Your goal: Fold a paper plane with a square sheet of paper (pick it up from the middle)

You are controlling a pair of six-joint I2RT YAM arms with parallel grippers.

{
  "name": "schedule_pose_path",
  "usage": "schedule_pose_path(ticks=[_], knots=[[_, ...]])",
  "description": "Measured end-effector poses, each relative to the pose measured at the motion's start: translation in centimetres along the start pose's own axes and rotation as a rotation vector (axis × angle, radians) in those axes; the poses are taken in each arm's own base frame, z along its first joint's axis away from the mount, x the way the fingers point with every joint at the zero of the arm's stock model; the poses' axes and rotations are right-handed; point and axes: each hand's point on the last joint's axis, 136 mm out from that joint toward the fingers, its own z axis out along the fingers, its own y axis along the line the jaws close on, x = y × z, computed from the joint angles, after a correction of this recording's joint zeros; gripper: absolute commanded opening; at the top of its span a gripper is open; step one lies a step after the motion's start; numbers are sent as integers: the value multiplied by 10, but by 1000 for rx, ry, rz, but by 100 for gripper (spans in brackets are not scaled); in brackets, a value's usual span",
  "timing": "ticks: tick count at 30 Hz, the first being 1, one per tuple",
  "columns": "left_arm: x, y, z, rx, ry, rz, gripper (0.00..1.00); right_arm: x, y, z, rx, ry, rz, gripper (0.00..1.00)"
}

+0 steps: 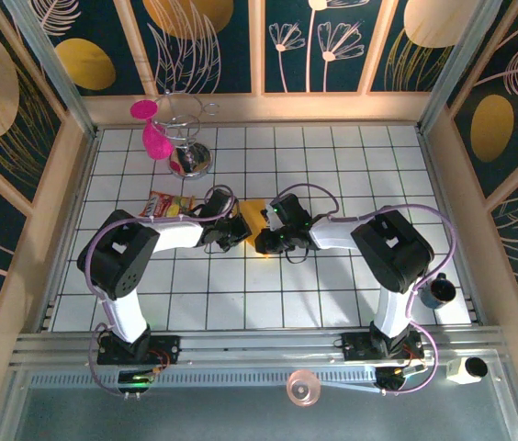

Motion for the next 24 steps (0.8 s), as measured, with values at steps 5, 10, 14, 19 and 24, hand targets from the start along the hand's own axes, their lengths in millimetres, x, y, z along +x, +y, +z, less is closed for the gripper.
schedule_pose_path(ticks=[5,10,14,19,24], knots=[[0,1,2,-9,4,5,9,-1,-1,0,4,-3,0,10],[-2,-2,2,-16,4,29,9,-1,-2,0,5,-2,5,9],[-6,-9,2,-12,2,75,8,0,-3,1,6,2,17,9],[-10,-12,4,-13,-1,120,8,0,-3,1,6,1,29,8],[-8,-6,8,-32,13,133,7,0,-3,1,4,1,34,8]])
